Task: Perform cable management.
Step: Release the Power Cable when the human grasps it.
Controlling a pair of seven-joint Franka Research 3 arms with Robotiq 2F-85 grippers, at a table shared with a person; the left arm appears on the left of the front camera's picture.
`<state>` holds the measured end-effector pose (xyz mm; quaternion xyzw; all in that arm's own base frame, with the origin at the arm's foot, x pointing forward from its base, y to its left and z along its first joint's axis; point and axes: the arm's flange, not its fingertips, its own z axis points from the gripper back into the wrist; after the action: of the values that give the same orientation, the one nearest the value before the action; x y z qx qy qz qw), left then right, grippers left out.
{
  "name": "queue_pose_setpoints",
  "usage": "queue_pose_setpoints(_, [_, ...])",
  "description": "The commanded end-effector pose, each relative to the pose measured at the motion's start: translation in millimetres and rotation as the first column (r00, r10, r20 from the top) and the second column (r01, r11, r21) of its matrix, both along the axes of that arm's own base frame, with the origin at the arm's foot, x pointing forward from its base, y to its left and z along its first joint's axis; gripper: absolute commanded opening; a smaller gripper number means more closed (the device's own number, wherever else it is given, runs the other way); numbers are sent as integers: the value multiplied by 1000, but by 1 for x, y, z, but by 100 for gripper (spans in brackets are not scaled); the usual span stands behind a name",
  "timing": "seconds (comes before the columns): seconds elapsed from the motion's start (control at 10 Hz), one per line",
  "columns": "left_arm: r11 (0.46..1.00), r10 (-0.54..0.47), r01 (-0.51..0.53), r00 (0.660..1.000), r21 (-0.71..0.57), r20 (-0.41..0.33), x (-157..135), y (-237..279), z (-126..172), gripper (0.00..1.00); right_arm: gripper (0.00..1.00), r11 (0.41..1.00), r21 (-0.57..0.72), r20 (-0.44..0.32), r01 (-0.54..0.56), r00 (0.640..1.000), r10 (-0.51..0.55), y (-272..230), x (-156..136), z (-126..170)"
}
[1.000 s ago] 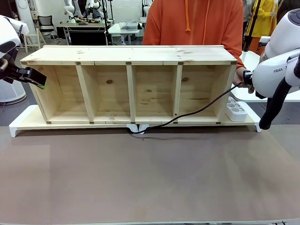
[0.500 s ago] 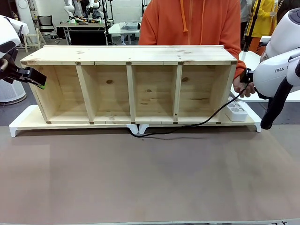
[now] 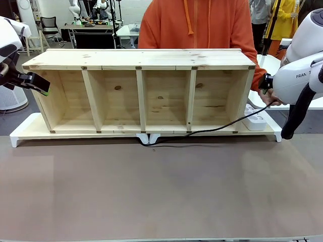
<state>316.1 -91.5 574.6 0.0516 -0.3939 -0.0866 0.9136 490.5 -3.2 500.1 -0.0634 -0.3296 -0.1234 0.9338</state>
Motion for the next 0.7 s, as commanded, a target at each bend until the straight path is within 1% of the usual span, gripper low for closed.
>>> queue_pose_setpoints(0.0, [1000, 4, -4, 1000, -2, 1, 0, 0, 0, 100, 100, 1000, 11, -4, 4, 1000, -4, 0, 0, -1])
queue_pose_setpoints(0.6, [1000, 4, -4, 1000, -2, 1, 0, 0, 0, 100, 100, 1000, 11, -4, 4, 1000, -4, 0, 0, -1])
